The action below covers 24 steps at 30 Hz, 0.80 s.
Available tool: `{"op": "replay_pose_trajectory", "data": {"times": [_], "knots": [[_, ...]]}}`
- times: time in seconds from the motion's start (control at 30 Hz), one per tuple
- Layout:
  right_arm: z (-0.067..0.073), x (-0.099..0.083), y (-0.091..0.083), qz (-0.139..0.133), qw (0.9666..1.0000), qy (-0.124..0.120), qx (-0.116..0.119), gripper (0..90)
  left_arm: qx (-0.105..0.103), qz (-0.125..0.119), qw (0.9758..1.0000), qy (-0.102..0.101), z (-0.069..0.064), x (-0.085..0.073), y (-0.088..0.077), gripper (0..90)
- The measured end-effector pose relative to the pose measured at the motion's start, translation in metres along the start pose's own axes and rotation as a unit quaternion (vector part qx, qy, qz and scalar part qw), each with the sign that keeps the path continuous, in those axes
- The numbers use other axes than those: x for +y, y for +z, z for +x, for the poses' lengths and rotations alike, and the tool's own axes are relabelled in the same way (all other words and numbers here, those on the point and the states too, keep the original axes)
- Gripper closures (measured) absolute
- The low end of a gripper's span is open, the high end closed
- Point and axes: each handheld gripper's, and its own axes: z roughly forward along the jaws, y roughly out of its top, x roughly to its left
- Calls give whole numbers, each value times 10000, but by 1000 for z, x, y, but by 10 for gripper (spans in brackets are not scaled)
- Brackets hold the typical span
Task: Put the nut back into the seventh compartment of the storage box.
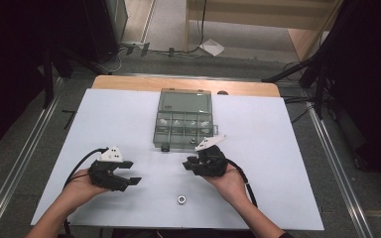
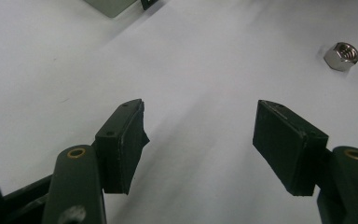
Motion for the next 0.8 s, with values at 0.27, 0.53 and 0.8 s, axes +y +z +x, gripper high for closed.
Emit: {"op": "replay_pose_trajectory", "data": {"times": [0.27,0.53,0.8], "knots": [[-5,5,-2,-26,10000,28,2,711,4,27,10000,-3,0,0,-1,339],[-6,8,-4,-50,10000,42,-1,710,-3,-13,10000,-10,0,0,-1,339],[-7,16,-8,-32,10000,2,-66,711,-5,12,10000,3,0,0,-1,339]]}}
